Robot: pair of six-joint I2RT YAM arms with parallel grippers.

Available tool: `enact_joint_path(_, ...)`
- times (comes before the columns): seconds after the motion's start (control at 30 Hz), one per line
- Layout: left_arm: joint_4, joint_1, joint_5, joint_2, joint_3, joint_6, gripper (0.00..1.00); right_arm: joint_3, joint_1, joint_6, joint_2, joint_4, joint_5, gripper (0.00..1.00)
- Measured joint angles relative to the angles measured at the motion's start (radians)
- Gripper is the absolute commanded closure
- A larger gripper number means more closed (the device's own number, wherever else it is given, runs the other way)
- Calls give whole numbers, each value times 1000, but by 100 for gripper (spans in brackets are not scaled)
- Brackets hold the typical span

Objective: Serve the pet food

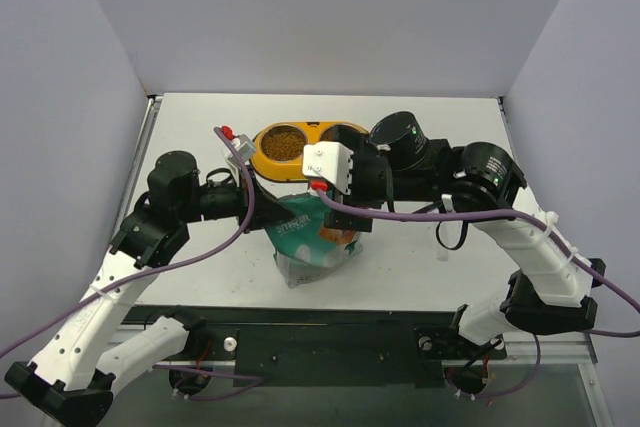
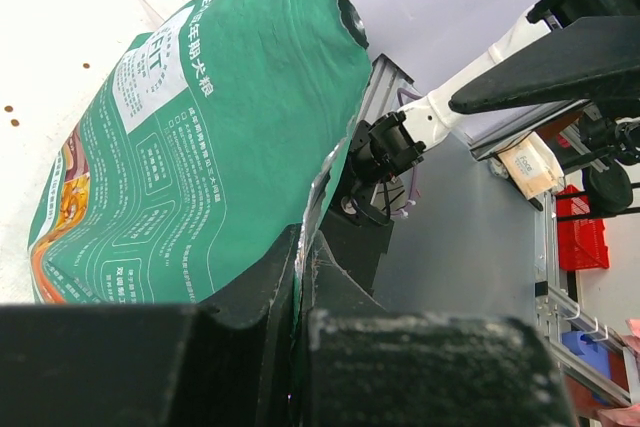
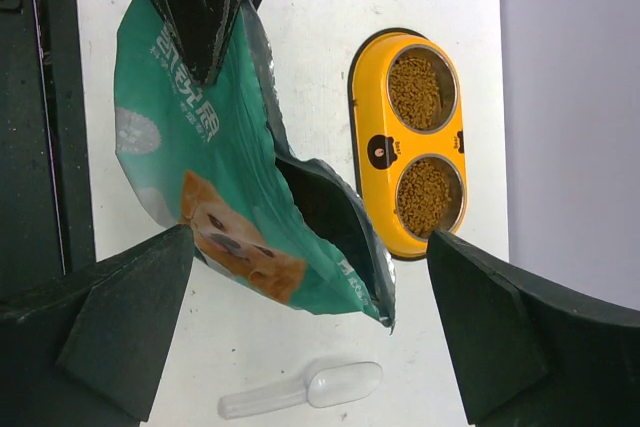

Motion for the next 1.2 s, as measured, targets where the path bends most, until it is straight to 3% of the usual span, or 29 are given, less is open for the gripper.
enact_joint_path(0.3,22,0,21,22,2,-26,94,17,-2,-14,92,2,-55,7)
enact_joint_path(0.5,27,0,24,24,2,-43,97,-24,-45,-14,152,14,-69,22)
enact_joint_path(0.57,31,0,21,25,2,-42,99,-48,-75,-10,149,19,-89,34)
enact_joint_path(0.6,31,0,22,26,2,-41,100,-66,-93,-11,140,23,-101,45)
enact_joint_path(0.77,58,0,26,45,2,-32,100,-172,-188,2,64,24,-189,82)
enact_joint_path(0.8,61,0,29,53,6,-30,100,-184,-198,-1,50,24,-196,100)
enact_joint_path(0.9,28,-3,25,80,45,-3,100,-206,-208,-6,24,29,-186,100)
enact_joint_path(0.97,-8,-3,5,99,80,26,87,-209,-209,-5,20,29,-175,100)
enact_joint_path(1.0,-24,-3,-6,105,93,36,67,-209,-209,3,20,31,-172,100)
enact_joint_path(1.07,-40,-7,-22,109,104,48,55,-209,-210,31,20,34,-168,100)
enact_joint_path(1.2,-35,-61,-112,92,125,67,49,-168,-216,114,35,-21,-174,100)
